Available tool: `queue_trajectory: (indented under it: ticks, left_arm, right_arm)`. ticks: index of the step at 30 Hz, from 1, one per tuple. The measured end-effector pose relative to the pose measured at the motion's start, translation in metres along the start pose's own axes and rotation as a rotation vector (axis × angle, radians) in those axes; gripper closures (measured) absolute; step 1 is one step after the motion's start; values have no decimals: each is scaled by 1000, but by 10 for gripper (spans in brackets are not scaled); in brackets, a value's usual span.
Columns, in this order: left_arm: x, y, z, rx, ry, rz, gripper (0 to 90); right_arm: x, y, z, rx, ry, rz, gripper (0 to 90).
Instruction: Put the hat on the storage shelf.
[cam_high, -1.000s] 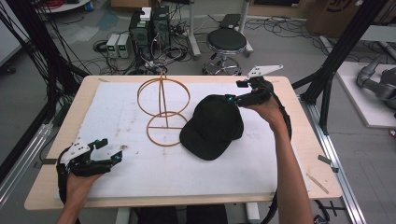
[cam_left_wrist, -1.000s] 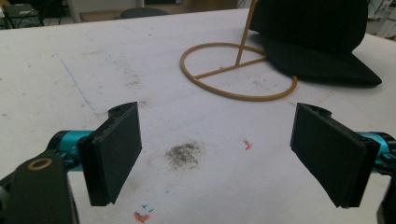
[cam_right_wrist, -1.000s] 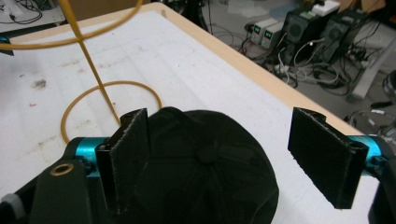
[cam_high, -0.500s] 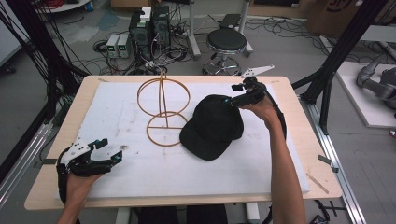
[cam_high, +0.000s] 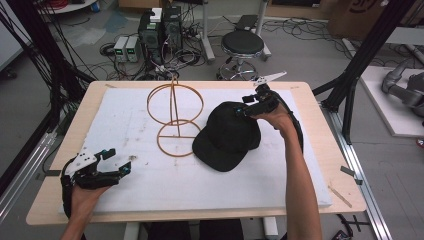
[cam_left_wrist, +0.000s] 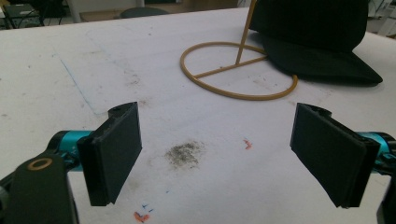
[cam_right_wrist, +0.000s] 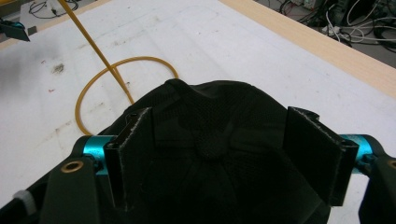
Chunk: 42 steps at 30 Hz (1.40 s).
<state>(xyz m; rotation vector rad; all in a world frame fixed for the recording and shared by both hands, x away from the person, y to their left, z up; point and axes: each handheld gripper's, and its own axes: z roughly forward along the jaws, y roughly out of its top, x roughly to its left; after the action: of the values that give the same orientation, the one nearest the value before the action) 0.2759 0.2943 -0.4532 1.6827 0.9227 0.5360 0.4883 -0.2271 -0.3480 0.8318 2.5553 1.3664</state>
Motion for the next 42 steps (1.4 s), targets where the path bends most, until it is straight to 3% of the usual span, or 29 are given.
queue_trajectory:
  ticks: [3, 11, 14, 19, 20, 22, 30, 42]
  left_arm:
    - [0, 0, 0, 0, -1, -1, 164]
    - [0, 0, 0, 2, 1, -3, 164]
    - [1, 0, 0, 2, 2, -5, 164]
    - [1, 0, 0, 1, 4, -7, 164]
    - [1, 0, 0, 2, 5, -5, 164]
    - [1, 0, 0, 1, 4, -6, 164]
    - [1, 0, 0, -1, 5, -10, 164]
    - [1, 0, 0, 0, 7, -8, 164]
  right_arm:
    - [0, -1, -1, 2, 23, 14, 329]
    - [-5, -5, 1, 1, 65, 81, 351]
    - [-6, -6, 2, 3, 106, 88, 497]
    - [-5, -6, 4, 25, 108, 84, 558]
    - [-4, -7, 6, 50, 97, 87, 680]
    - [-3, -7, 6, 45, 93, 105, 757]
    - [1, -4, 6, 61, 61, 74, 775]
    - [8, -1, 2, 70, 35, 84, 780]
